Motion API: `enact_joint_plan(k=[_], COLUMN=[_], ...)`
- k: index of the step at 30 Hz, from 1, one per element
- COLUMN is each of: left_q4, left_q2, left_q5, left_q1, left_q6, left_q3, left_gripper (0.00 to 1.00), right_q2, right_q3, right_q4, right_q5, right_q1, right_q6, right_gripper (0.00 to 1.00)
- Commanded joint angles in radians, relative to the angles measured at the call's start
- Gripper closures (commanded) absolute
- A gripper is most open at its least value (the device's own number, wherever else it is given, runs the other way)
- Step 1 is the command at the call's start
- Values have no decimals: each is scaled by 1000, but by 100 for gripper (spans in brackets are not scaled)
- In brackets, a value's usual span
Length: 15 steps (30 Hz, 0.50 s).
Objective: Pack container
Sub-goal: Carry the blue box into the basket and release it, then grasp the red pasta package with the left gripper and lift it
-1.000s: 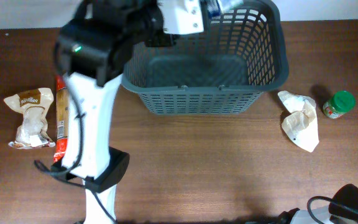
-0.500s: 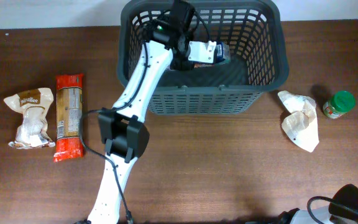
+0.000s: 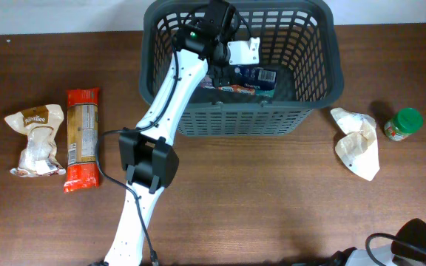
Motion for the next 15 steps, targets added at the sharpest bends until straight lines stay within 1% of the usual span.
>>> enact_joint_plan(k=[1,5,6,8,10,12,15], left_q4=[-16,-132,-166,-180,-178,-178,-193], left_q2=[-195,-338,-412,-489,-557,-623,-692], left_q5=[-120,-193,-242,-251,-250,-249,-196], left_q1=[9,24,51,101,166,261,416], left_q6=[-383,-428,-527,-599,-652,-722,-792], left_q3=[23,23,23,23,23,20,-4], left_gripper=[1,1,1,1,1,1,1], right_q2=[0,0,0,0,0,0,0], right_q3=[4,4,4,4,4,4,4], right_q4=[3,3,3,3,3,3,3], right_q5=[5,5,5,5,5,5,5], right_q1=[-5,-5,-5,-5,-5,-5,-5], right_q6=[1,1,1,1,1,1,1], right_gripper=[1,1,1,1,1,1,1])
